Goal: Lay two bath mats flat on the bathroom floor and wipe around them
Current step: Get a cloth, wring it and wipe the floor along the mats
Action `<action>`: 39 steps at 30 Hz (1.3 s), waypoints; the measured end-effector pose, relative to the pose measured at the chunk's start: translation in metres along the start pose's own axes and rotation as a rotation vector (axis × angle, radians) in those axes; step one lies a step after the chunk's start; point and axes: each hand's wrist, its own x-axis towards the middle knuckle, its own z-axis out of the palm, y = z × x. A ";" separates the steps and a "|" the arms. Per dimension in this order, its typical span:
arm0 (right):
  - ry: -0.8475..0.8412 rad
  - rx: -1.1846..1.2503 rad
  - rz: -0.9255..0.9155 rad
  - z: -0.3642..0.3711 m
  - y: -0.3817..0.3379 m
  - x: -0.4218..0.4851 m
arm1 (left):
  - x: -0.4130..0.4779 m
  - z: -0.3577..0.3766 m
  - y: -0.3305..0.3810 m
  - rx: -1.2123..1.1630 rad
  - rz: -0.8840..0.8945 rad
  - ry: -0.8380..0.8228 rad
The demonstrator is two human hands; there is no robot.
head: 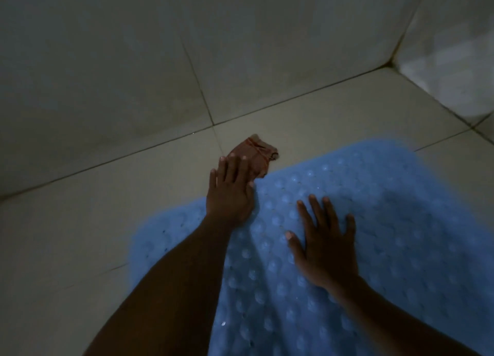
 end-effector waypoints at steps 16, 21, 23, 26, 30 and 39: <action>-0.183 -0.025 -0.554 -0.027 -0.074 0.167 | -0.086 0.027 0.002 -0.035 -0.241 0.043; -0.198 0.027 -0.311 -0.041 -0.027 0.176 | -0.086 0.027 0.002 -0.022 -0.236 0.039; -0.226 0.021 -0.234 -0.047 -0.003 0.178 | -0.087 0.025 0.001 0.004 -0.245 0.020; -0.245 0.018 -0.178 -0.053 0.024 0.183 | -0.083 0.022 0.027 -0.016 -0.169 -0.035; -0.200 -0.064 -0.245 -0.067 0.040 0.183 | -0.093 0.050 0.145 -0.098 0.150 -0.057; -0.169 -0.162 0.008 -0.083 0.170 0.198 | -0.146 0.093 0.288 -0.136 0.202 -0.032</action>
